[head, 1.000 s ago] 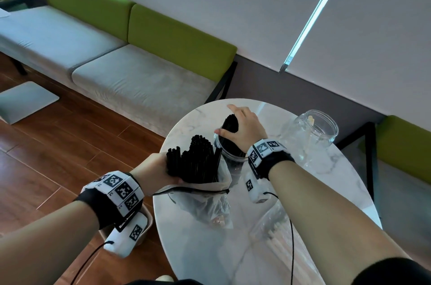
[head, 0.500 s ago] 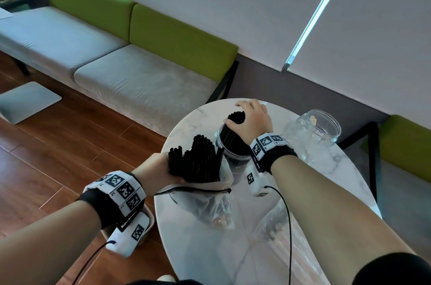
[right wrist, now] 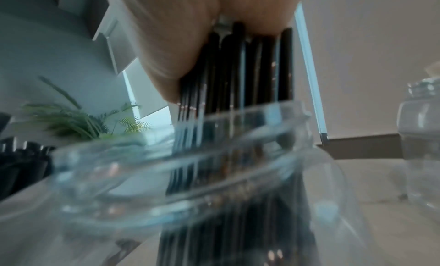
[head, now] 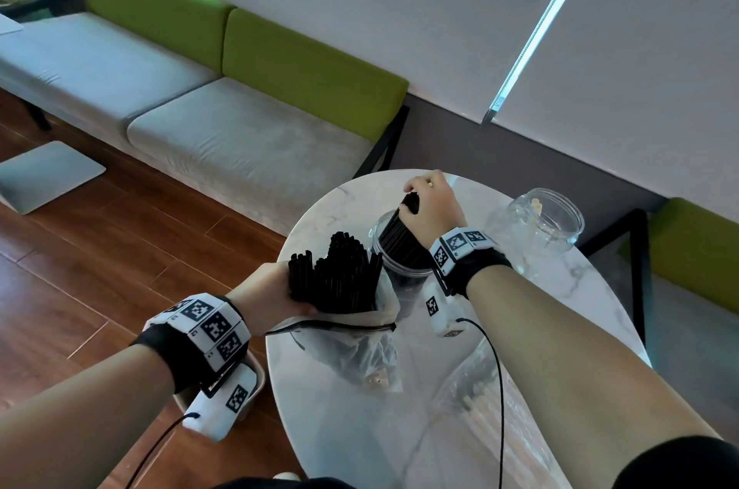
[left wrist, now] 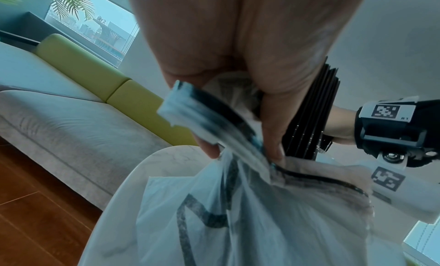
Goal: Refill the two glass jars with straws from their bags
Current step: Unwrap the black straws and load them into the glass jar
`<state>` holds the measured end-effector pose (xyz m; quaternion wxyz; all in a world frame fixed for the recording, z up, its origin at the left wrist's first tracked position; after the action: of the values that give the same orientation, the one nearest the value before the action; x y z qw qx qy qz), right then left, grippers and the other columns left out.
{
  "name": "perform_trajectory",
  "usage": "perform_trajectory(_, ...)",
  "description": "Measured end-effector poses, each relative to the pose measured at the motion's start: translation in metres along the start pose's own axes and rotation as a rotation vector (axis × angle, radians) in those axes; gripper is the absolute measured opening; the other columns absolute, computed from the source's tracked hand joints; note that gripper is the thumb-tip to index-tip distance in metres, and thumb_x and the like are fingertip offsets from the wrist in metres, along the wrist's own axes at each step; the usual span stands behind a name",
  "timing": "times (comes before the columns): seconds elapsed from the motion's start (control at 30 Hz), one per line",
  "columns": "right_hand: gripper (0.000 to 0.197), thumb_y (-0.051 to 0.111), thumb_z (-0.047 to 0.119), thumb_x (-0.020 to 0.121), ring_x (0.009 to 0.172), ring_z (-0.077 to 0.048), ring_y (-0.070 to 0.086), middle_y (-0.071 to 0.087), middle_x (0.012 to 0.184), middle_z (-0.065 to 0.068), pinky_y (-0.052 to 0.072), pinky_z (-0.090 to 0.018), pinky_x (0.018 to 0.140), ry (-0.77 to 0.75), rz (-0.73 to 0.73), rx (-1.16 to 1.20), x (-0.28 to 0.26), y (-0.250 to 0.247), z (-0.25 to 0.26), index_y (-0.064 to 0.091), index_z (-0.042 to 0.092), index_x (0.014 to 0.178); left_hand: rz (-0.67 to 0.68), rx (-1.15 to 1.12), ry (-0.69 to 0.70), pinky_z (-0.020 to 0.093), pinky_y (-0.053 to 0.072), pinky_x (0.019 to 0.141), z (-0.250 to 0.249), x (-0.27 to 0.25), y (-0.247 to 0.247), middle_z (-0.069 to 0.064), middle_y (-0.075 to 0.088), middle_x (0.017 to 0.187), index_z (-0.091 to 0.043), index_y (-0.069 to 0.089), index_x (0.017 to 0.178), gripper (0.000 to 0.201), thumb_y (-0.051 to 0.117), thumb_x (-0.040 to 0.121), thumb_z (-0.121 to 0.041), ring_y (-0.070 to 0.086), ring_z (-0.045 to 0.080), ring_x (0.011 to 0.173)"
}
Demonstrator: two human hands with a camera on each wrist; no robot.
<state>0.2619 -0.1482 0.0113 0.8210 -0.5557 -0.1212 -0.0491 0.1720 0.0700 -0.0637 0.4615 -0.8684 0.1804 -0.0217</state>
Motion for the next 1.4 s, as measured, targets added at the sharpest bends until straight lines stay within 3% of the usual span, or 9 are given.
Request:
perform_trajectory(0.1,0.032,0.057,0.034,0.089,0.100,-0.028,0.053,0.047,0.119,-0.006,0.047,-0.036,0.079,0.081,0.131,-0.176,-0.002,0.012,-0.006,0.058,0.014,0.113,-0.001,-0.008,0.014,0.011,0.032,0.051,-0.003,-0.001,-0.002,-0.015,0.045,0.062,-0.035,0.036,0.060,0.042,0.077,0.070,-0.033,0.043,0.004,0.057)
perform_trajectory(0.3,0.037,0.052,0.043,0.092,0.091,-0.029,0.059,0.054,0.113,-0.004,0.038,-0.030,0.069,0.103,0.124,-0.216,-0.005,0.004,-0.006,0.057,0.014,0.114,0.034,0.039,-0.001,0.020,0.039,0.058,-0.002,-0.006,0.001,-0.011,0.047,0.064,-0.027,0.044,0.065,0.031,0.068,0.064,-0.048,0.049,0.013,0.065)
perform_trajectory(0.4,0.036,0.053,0.041,0.092,0.094,-0.028,0.059,0.053,0.119,-0.002,0.041,-0.031,0.070,0.075,0.102,-0.197,-0.011,0.003,-0.004,0.053,0.017,0.119,0.025,0.045,0.002,0.021,0.034,0.061,-0.001,-0.008,0.001,-0.014,0.045,0.064,-0.033,0.034,0.062,0.038,0.071,0.070,-0.038,0.048,0.014,0.070)
perform_trajectory(0.63,0.061,0.055,0.037,0.092,0.127,-0.028,0.040,0.024,0.153,-0.007,0.042,-0.042,0.099,-0.034,0.051,-0.206,-0.018,0.002,0.003,0.033,0.013,0.144,0.002,0.012,0.011,0.016,0.033,0.055,-0.010,-0.014,-0.007,-0.017,0.045,0.068,-0.034,0.034,0.063,0.042,0.074,0.073,-0.031,0.049,0.011,0.068)
perform_trajectory(0.87,0.033,0.047,0.020,0.099,0.121,-0.020,0.050,0.053,0.130,-0.006,0.030,-0.016,0.094,0.027,0.036,0.110,-0.015,0.002,-0.008,0.058,0.006,0.127,0.035,-0.006,-0.009,0.021,0.043,0.063,-0.009,-0.013,-0.005,-0.008,0.055,0.071,-0.032,0.039,0.063,0.037,0.075,0.071,-0.033,0.057,0.017,0.075)
perform_trajectory(1.0,0.040,0.046,0.027,0.099,0.124,-0.019,0.048,0.049,0.136,-0.005,0.036,-0.027,0.100,0.024,0.061,0.085,-0.017,0.004,-0.006,0.049,0.011,0.136,0.024,0.025,0.012,0.018,0.040,0.058,-0.013,-0.015,-0.007,-0.006,0.054,0.071,-0.029,0.038,0.064,0.036,0.073,0.073,-0.033,0.054,0.018,0.073)
perform_trajectory(1.17,0.031,0.054,0.021,0.095,0.106,-0.020,0.054,0.052,0.120,-0.006,0.044,-0.027,0.086,-0.119,0.041,0.032,-0.019,0.007,0.004,0.059,0.011,0.124,0.037,0.031,0.009,0.012,0.034,0.054,-0.011,-0.014,-0.006,-0.011,0.049,0.069,-0.032,0.036,0.064,0.039,0.073,0.073,-0.034,0.051,0.014,0.073)
perform_trajectory(1.3,0.019,0.053,0.012,0.095,0.094,-0.023,0.055,0.049,0.113,-0.012,0.044,-0.027,0.084,-0.018,-0.099,0.135,-0.014,-0.005,-0.005,0.062,0.002,0.109,0.026,0.008,-0.003,0.010,0.033,0.051,-0.008,-0.012,-0.005,-0.014,0.048,0.067,-0.034,0.036,0.063,0.039,0.075,0.071,-0.035,0.045,0.003,0.061)
perform_trajectory(1.4,0.028,0.051,0.019,0.097,0.106,-0.026,0.053,0.049,0.120,-0.013,0.043,-0.036,0.094,0.027,0.022,0.044,-0.012,0.006,-0.006,0.060,0.003,0.118,0.039,-0.023,-0.020,0.011,0.035,0.051,-0.002,-0.010,-0.001,-0.012,0.050,0.064,-0.035,0.039,0.061,0.038,0.076,0.069,-0.036,0.045,0.001,0.057)
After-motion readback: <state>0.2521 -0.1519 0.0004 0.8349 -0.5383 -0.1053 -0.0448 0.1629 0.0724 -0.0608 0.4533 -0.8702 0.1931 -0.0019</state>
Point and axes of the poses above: each hand's wrist, its own x-axis towards the middle knuckle, its own y-axis out of the palm, z = x × y, the point moved 8 cm from there along x, towards the middle knuckle
